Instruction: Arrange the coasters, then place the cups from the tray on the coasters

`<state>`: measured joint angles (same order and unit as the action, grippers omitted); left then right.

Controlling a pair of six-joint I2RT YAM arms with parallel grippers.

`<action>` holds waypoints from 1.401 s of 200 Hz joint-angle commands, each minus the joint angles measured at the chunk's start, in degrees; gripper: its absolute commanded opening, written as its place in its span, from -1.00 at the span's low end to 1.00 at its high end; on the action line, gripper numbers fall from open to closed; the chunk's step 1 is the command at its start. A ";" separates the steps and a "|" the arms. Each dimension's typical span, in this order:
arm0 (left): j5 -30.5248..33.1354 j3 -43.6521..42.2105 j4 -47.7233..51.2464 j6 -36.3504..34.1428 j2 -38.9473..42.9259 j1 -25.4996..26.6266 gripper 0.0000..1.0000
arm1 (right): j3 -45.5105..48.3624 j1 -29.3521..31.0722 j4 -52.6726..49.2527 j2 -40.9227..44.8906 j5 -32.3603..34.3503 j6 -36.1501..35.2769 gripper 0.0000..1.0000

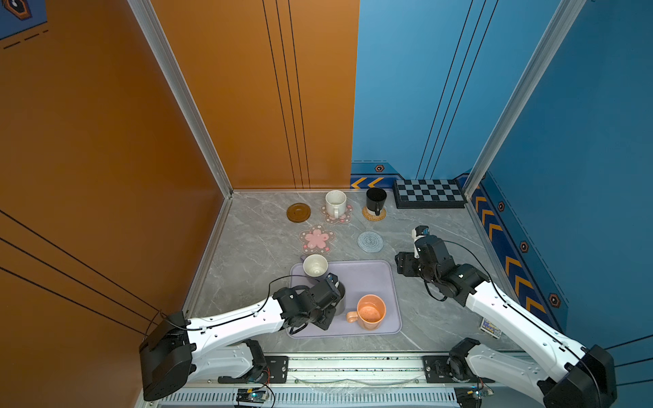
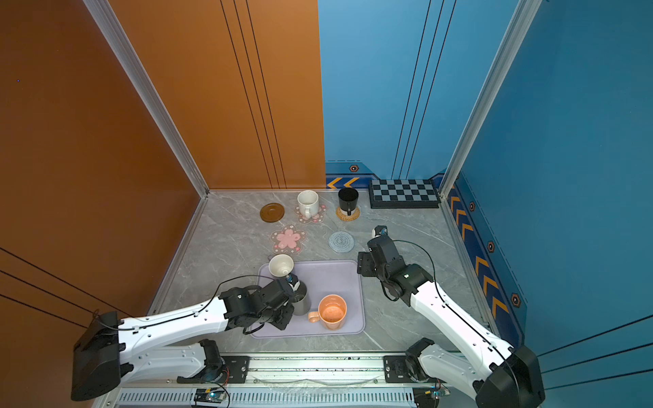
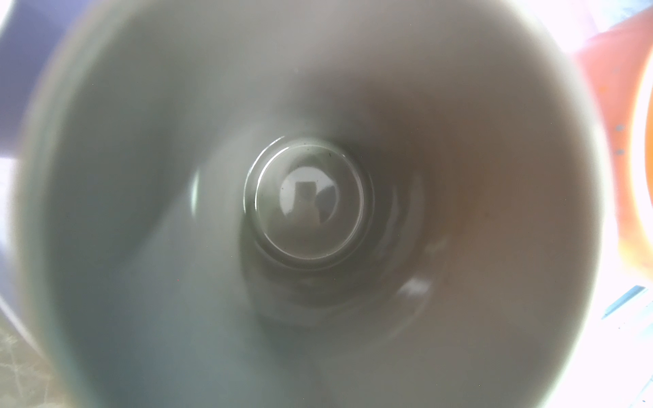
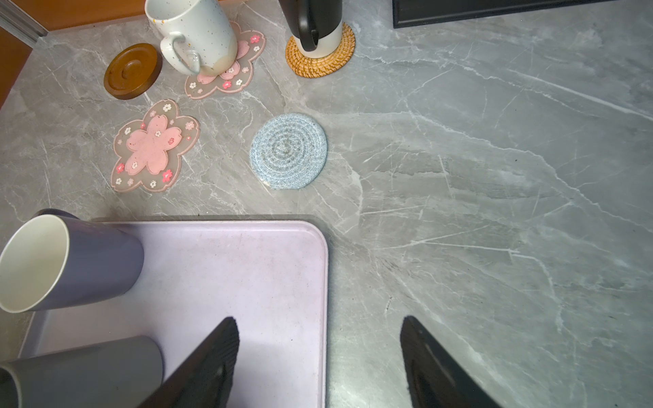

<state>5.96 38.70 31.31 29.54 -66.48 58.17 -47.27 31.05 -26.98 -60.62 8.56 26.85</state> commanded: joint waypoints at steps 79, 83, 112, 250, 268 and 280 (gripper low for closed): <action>3.42 4.76 3.24 -2.65 5.39 0.09 -1.00 | 0.24 -0.82 -1.14 -0.02 -0.66 0.48 0.49; 3.50 4.85 3.39 -2.71 5.48 0.06 -1.00 | 0.24 -0.81 -1.14 -0.02 -0.66 0.48 0.49; 4.48 6.18 4.70 -2.87 6.07 0.10 -1.00 | 0.24 -0.90 -1.15 -0.11 -0.66 0.48 0.49; 9.12 15.34 12.45 -7.33 11.15 -2.44 -1.00 | 0.86 -1.69 -0.88 -0.96 -0.44 0.35 0.49; 9.22 16.58 13.36 -7.57 11.19 -4.43 -1.00 | 0.74 -1.86 -0.88 -0.95 -0.43 0.22 0.49; 9.54 17.32 13.85 -7.57 11.28 -5.69 -1.00 | 0.95 -2.00 -0.88 -0.86 -0.24 0.22 0.49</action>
<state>12.64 51.92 46.35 23.31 -56.99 54.85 -47.27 29.54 -26.98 -61.19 8.56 26.83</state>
